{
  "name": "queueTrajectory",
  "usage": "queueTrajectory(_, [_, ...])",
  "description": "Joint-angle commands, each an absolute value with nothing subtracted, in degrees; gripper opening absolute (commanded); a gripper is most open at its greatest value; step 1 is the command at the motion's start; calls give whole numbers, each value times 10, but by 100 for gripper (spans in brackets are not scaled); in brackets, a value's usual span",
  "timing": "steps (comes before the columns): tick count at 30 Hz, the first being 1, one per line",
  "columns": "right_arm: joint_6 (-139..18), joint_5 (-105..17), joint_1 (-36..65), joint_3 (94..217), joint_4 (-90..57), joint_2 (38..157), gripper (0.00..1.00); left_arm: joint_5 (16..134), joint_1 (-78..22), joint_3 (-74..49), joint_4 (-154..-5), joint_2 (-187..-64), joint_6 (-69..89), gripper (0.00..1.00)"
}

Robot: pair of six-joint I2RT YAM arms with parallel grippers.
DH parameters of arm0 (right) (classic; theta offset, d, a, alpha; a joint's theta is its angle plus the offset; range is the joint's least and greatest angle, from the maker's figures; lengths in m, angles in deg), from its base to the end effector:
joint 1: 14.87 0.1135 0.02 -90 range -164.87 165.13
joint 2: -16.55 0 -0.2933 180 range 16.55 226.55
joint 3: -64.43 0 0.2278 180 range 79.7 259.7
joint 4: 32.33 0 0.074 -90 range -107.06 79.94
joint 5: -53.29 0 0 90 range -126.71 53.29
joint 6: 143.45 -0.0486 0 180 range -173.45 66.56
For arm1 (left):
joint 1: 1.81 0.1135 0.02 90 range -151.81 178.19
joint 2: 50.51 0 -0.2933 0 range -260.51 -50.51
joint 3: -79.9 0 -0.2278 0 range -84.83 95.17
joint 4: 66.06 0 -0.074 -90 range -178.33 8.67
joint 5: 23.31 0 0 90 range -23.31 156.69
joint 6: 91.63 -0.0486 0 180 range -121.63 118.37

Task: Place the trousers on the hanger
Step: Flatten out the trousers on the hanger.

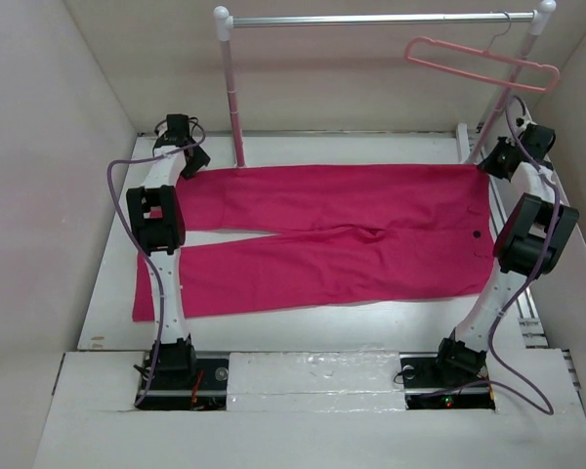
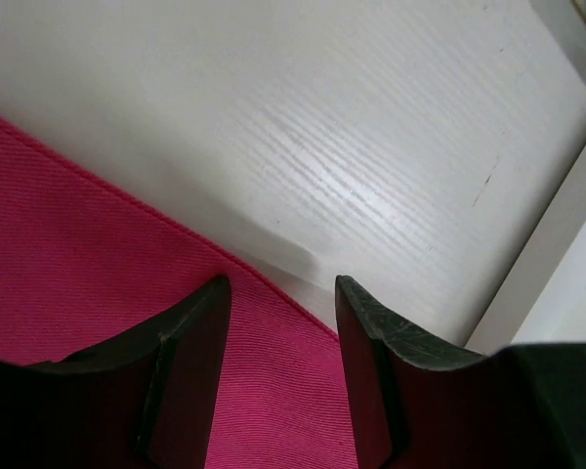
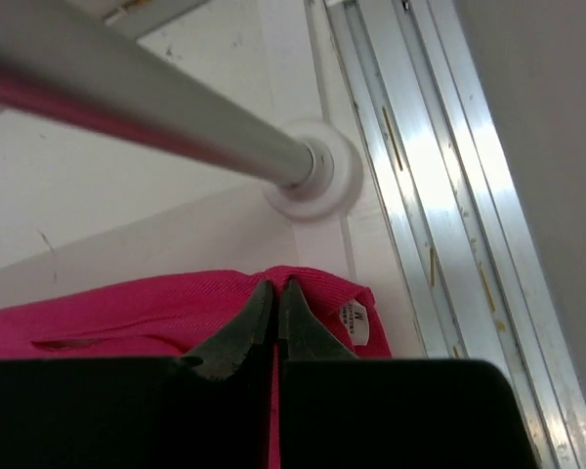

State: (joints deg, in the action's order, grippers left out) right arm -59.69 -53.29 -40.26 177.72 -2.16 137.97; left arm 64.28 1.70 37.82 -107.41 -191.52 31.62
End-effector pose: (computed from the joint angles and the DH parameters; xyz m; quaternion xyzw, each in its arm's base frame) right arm 0.4514 -0.1989 0.2568 0.1822 0.8740 0.0562 0.4470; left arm 0.5618 0.0365 0.2000 -0.2984 0.8722 -0.0806 0.3791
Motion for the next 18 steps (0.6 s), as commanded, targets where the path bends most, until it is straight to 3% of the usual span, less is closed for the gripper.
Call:
queueTrajectory(1, [-610, -519, -409, 1838, -72, 1403, 1, 655, 27, 411, -1088, -1946, 333, 44])
queueTrajectory(3, [-609, -517, -409, 1851, -62, 1409, 29, 663, 27, 430, -1085, -1943, 336, 43])
queueTrajectory(5, [-588, -517, -404, 1852, -16, 1390, 68, 675, 27, 406, -1081, -1890, 331, 46])
queueTrajectory(8, [-584, -510, -404, 1806, 8, 1341, 71, 615, 21, 346, -1064, -1811, 308, 49])
queueTrajectory(10, [-589, -498, -404, 1712, -5, 1262, 71, 589, 15, 259, -1034, -1726, 293, 50])
queueTrajectory(12, [-599, -491, -398, 1651, -16, 1208, 71, 551, 15, 202, -1028, -1673, 295, 51])
queueTrajectory(14, [-606, -507, -398, 1556, -44, 1118, 60, 551, 15, 100, -1012, -1587, 307, 47])
queueTrajectory(15, [-614, -525, -388, 1495, -61, 1056, 35, 554, 15, 20, -995, -1530, 322, 38])
queueTrajectory(17, [-616, -539, -374, 1473, -54, 1003, 4, 578, 30, -60, -979, -1477, 334, 36])
queueTrajectory(18, [-618, -545, -361, 1424, -59, 974, 0, 583, 30, -100, -970, -1452, 340, 35])
